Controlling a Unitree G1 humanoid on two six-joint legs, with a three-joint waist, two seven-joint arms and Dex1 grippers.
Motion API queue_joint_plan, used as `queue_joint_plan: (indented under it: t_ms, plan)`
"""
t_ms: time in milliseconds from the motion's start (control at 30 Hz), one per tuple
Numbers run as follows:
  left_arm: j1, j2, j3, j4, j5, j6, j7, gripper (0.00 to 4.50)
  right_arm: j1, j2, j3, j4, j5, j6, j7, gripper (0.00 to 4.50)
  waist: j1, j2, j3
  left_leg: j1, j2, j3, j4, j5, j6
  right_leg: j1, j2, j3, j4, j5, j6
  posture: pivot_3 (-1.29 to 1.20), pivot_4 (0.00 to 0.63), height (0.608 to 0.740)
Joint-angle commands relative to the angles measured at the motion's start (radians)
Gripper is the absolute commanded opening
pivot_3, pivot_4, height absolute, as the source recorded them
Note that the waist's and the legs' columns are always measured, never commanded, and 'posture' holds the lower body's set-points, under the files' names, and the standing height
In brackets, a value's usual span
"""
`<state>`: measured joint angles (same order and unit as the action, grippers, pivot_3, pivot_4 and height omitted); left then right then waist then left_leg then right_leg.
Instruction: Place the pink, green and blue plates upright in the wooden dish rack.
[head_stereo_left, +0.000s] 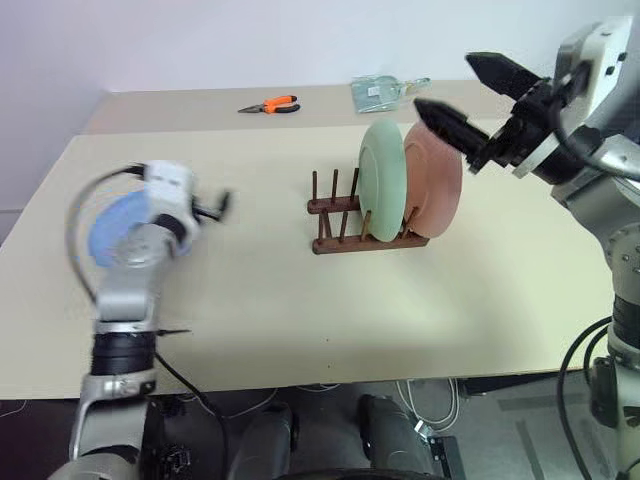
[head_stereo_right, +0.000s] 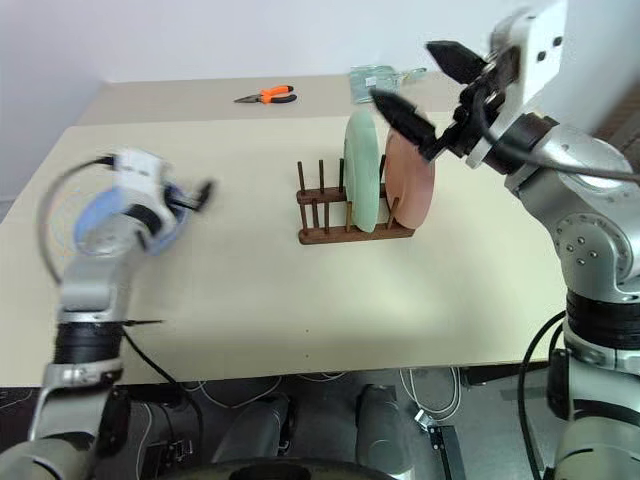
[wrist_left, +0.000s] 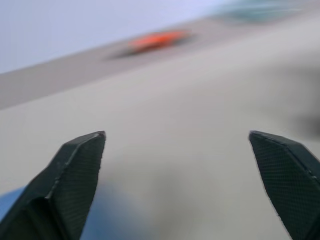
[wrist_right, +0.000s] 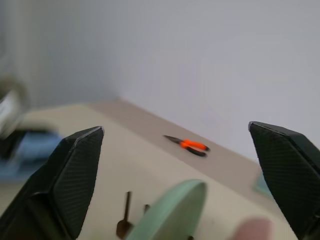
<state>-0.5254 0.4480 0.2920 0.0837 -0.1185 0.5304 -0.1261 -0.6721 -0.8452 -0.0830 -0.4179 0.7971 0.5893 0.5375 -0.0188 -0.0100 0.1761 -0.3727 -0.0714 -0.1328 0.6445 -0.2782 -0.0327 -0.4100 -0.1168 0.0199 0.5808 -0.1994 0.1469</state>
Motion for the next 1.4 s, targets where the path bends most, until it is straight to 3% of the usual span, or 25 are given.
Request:
queue_joint_plan:
  t_ms: [33,167,300,333,400,500,633,800,900,1067,1167,1267,1367,1400]
  plan:
    - [-0.020,0.037,0.116,0.029,0.075,0.088,0.207,4.46,0.034,0.019,0.124,-0.075,-0.106,-0.042,0.086,4.47,0.004,-0.003,-0.001,0.000,0.000,0.000,0.000,0.000,0.000,0.000,0.000,0.000,0.000,0.000,0.000,0.00,0.150,0.740]
    - [-0.013,0.012,0.224,-0.017,0.056,0.201,0.314,4.46,0.068,0.079,0.203,-0.067,-0.195,-0.075,0.117,4.47,0.018,-0.009,0.002,-0.002,-0.002,-0.001,0.002,0.001,-0.002,0.000,-0.002,0.000,-0.001,0.002,-0.002,0.00,0.150,0.740]
    - [0.010,-0.082,0.346,-0.085,-0.032,0.366,0.351,4.46,0.088,0.127,0.221,-0.055,-0.238,-0.087,0.140,4.47,0.032,-0.010,0.001,-0.001,-0.002,-0.002,0.002,0.001,-0.003,0.000,-0.002,0.000,0.000,0.002,-0.003,0.00,0.150,0.740]
    - [0.007,-0.117,0.380,-0.098,-0.070,0.401,0.351,4.22,0.091,0.132,0.221,-0.052,-0.252,-0.091,0.146,4.49,0.033,-0.010,0.001,-0.002,-0.002,-0.002,0.001,0.001,-0.003,0.000,-0.002,-0.001,0.000,0.002,-0.003,0.00,0.150,0.740]
    - [-0.009,-0.181,0.456,-0.115,-0.140,0.457,0.363,3.62,0.094,0.138,0.219,-0.045,-0.277,-0.098,0.154,4.50,0.034,-0.011,0.001,-0.002,-0.003,-0.003,0.002,0.002,-0.004,0.000,-0.002,-0.002,0.001,0.003,-0.003,0.00,0.150,0.740]
    - [-0.024,-0.236,0.526,-0.125,-0.195,0.479,0.391,2.11,0.095,0.145,0.215,-0.035,-0.311,-0.108,0.162,4.50,0.031,-0.013,0.001,-0.001,-0.002,-0.003,0.002,0.002,-0.005,0.001,-0.002,-0.002,0.001,0.003,-0.003,0.00,0.150,0.740]
    - [-0.039,-0.253,0.514,-0.125,-0.233,0.432,0.376,0.06,0.104,0.150,0.213,-0.034,-0.353,-0.117,0.168,4.50,0.032,-0.013,0.001,-0.001,-0.002,-0.003,0.001,0.002,-0.005,0.001,-0.002,-0.002,0.001,0.002,-0.003,0.00,0.150,0.740]
    - [-0.053,-0.255,0.334,-0.227,-0.290,0.300,0.201,0.06,0.089,0.147,0.204,-0.045,-0.327,-0.071,0.211,4.50,0.034,-0.016,0.003,-0.002,-0.002,-0.003,0.001,0.003,-0.006,0.001,-0.002,-0.002,0.001,0.003,-0.004,0.00,0.150,0.740]
    - [-0.062,-0.235,0.166,-0.321,-0.285,0.257,0.100,0.06,0.059,0.139,0.273,-0.060,-0.457,-0.144,0.217,4.50,0.031,-0.016,0.003,-0.002,-0.003,-0.003,0.002,0.003,-0.006,0.001,-0.002,-0.002,0.000,0.003,-0.004,0.00,0.150,0.740]
    - [-0.098,-0.207,0.008,-0.421,-0.291,0.273,0.030,0.06,0.009,0.192,0.392,-0.039,-0.647,-0.244,0.191,4.50,0.015,-0.016,0.003,-0.001,-0.001,-0.002,0.000,0.003,-0.006,0.000,-0.001,-0.002,0.000,0.003,-0.004,0.00,0.150,0.740]
    - [-0.127,-0.206,-0.027,-0.450,-0.312,0.307,0.029,0.06,-0.025,0.212,0.485,0.057,-0.829,-0.370,0.167,4.50,0.004,-0.015,0.003,-0.001,-0.001,-0.001,-0.001,0.003,-0.006,0.000,-0.001,-0.001,0.000,0.003,-0.004,0.00,0.150,0.740]
    - [-0.144,-0.208,-0.035,-0.470,-0.338,0.332,0.026,0.06,-0.047,0.247,0.527,0.139,-0.918,-0.450,0.156,4.50,0.006,-0.016,0.003,-0.001,-0.001,-0.002,-0.001,0.003,-0.007,0.000,-0.001,-0.001,0.000,0.003,-0.004,0.00,0.150,0.740]
    - [-0.153,-0.214,-0.014,-0.486,-0.379,0.361,0.029,0.00,-0.066,0.286,0.552,0.220,-0.992,-0.511,0.142,3.69,0.006,-0.016,0.003,-0.001,-0.002,-0.002,-0.001,0.004,-0.007,0.000,-0.001,-0.001,0.000,0.003,-0.005,0.00,0.150,0.740]
    - [-0.155,-0.217,-0.005,-0.493,-0.394,0.368,0.031,0.00,-0.070,0.298,0.555,0.242,-1.009,-0.527,0.141,3.11,0.006,-0.015,0.003,-0.001,-0.002,-0.002,-0.001,0.004,-0.007,0.000,-0.001,-0.001,0.000,0.003,-0.005,0.00,0.150,0.740]
